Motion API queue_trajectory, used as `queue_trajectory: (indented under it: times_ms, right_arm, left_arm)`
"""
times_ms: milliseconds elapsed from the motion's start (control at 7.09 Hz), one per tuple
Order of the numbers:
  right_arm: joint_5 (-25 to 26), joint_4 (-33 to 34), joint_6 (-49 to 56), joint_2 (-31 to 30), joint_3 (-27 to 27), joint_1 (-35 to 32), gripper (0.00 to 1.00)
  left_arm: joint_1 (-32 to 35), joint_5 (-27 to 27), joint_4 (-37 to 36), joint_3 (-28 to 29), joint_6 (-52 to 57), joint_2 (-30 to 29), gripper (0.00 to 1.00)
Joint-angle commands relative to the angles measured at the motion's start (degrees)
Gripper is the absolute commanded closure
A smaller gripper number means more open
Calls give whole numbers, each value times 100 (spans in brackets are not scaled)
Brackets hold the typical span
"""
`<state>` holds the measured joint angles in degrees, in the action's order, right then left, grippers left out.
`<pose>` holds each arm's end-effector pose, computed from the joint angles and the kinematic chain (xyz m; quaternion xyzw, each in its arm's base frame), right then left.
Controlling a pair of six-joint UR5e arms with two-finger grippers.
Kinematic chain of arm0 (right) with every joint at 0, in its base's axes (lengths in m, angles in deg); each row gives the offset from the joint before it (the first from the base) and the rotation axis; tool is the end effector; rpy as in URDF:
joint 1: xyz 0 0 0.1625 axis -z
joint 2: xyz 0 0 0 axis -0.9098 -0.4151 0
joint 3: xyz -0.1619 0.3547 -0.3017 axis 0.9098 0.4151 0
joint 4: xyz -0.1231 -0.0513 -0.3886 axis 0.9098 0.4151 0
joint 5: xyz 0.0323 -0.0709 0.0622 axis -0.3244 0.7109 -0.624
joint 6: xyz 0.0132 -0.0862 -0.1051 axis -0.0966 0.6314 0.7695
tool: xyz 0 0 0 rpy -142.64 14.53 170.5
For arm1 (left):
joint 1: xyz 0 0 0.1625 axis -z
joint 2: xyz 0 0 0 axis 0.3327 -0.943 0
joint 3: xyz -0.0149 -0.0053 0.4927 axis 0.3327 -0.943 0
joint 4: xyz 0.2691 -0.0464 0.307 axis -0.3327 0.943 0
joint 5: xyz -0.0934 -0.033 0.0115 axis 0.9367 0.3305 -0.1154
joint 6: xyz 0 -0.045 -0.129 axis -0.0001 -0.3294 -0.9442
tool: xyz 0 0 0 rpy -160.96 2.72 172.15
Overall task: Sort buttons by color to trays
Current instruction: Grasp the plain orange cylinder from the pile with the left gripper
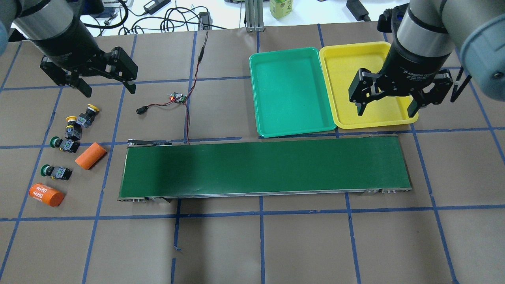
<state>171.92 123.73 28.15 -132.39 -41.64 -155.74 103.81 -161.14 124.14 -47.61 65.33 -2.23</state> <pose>0.1308 -0.4375 0.5201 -0.0606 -0.9974 -0.0348 0.0194 -0.0865 -0.5008 0.5336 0.0131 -0.9999 -0.0048 0.0071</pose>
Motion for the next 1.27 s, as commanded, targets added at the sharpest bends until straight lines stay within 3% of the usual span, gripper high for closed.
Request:
queue_trajectory:
  times_ms: [0,282,564,846,1129]
  right_arm:
    - [-10,9,-1,0,0,0,0]
    - [-19,9,8,0,0,0,0]
    - [-10,9,8,0,0,9,0]
    - [-10,9,8,0,0,9,0]
    - [-10,9,8,0,0,9,0]
  left_arm:
    - [-9,-6,-30,0,0,-56,0]
    - [-166,-41,14,-192,261,22,0]
    - [-1085,-190,-509,-447,1366,-510,0]
    - [-2008,-191,-1938,-1103,3289,-1109,0]
    - [-2783,-130,-3527,-2331,4697,-1383,0]
